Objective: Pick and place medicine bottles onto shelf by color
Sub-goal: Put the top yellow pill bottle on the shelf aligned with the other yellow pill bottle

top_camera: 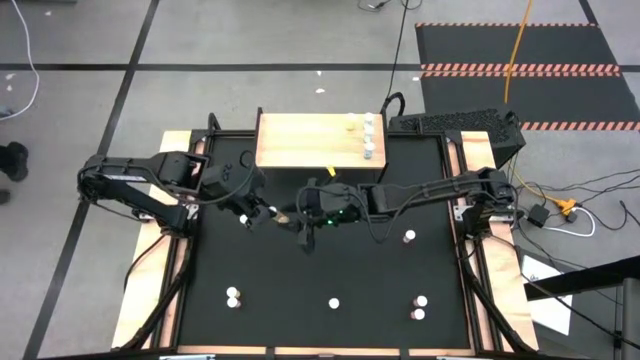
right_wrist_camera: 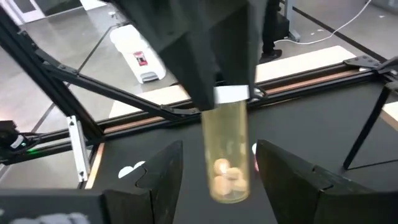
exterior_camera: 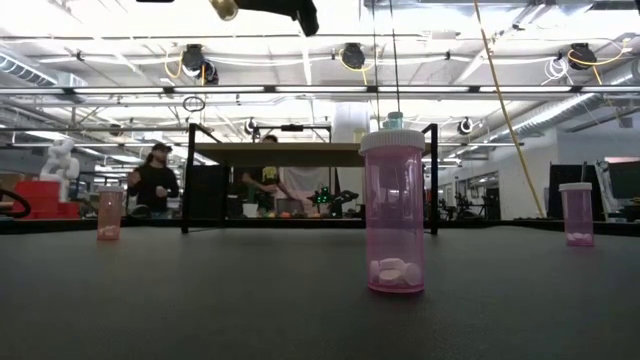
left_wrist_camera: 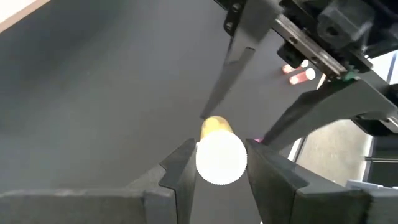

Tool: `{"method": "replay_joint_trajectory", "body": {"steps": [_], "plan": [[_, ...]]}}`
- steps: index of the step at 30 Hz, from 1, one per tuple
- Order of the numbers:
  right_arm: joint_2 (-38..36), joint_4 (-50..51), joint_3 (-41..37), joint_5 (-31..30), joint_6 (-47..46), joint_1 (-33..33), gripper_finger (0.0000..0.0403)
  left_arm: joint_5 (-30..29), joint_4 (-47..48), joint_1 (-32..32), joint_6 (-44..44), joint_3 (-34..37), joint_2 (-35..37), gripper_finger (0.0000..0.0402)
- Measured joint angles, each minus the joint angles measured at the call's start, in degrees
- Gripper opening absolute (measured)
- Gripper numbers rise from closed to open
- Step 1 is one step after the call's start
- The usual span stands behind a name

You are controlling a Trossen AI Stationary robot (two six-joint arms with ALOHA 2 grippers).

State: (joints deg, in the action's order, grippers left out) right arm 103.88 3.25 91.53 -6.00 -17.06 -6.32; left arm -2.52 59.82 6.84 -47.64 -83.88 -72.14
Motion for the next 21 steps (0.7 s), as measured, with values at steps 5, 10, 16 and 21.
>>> {"method": "replay_joint_trajectory", "body": {"steps": [5,10,16,21], "plan": [[0.00,-0.02,0.00,0.04,-0.05,0.92,0.0196,-0.04,-0.27,0.10,-0.47,0.00,-0.02,0.0131],[0.00,-1.22,-0.02,0.47,0.42,1.34,0.0196,-0.11,-2.56,0.10,-0.41,0.00,-0.02,0.0131],[0.00,-2.62,-0.02,3.30,0.63,1.76,0.0196,-0.11,-3.75,-0.09,0.84,0.00,-0.02,0.0131],[0.00,-3.87,-0.04,3.31,0.62,1.76,0.0177,-0.15,-2.87,-0.12,0.88,0.00,-0.01,0.0131]]}}
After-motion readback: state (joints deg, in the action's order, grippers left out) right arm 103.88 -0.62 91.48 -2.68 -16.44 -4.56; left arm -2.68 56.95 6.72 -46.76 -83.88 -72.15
